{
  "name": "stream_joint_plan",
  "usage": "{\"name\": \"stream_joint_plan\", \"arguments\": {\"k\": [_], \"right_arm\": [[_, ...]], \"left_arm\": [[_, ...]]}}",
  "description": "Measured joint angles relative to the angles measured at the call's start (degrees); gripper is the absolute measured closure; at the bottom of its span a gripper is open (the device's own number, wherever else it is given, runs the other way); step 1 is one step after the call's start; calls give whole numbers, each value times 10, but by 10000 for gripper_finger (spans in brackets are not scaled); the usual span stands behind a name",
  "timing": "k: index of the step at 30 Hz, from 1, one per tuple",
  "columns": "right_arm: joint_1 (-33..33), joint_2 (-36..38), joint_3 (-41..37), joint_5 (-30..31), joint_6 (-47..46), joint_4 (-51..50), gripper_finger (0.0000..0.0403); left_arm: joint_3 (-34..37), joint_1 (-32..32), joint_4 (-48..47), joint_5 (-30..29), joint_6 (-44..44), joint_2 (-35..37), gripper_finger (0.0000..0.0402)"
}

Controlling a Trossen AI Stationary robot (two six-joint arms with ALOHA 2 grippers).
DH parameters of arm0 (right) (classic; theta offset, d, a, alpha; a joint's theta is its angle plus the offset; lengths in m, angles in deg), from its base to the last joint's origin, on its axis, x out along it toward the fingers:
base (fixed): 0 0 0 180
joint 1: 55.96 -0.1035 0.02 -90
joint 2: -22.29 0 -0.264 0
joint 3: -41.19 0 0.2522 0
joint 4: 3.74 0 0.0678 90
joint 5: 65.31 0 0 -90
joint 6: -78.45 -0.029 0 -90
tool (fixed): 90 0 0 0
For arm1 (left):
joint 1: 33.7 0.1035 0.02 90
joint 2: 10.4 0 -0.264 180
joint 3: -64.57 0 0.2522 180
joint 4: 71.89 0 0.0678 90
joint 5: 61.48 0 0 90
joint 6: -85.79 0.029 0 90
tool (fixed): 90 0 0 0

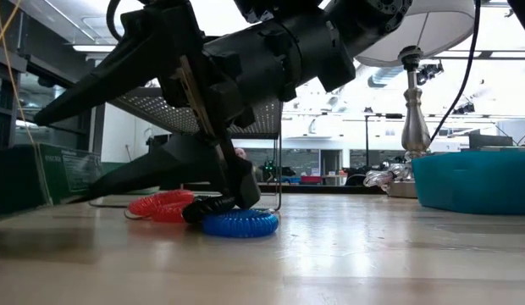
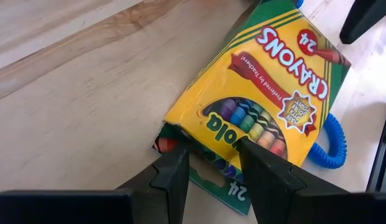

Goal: Pick & Place Office Desk Supplies
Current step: Put the crayon box into the blue bin

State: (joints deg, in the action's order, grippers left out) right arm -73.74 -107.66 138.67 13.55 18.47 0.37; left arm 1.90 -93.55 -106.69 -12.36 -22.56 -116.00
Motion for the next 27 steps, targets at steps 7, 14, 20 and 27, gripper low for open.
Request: {"name": "stream_joint_plan", "arguments": {"k": [7,14,20,27], "right_arm": [[0,0,0,-11,0,11,192],[0,0,0,-24,0,22,192],[-2,1,0,1,0,0,192],[-2,1,0,9,17,-29,192]], "left_arm": [[0,1,1,-14,9,-1,270],[0,1,1,-30,10,-1,270],[1,3,-1,-45,10,-2,270],[1,15,-3,-51,21,-2,270]]}}
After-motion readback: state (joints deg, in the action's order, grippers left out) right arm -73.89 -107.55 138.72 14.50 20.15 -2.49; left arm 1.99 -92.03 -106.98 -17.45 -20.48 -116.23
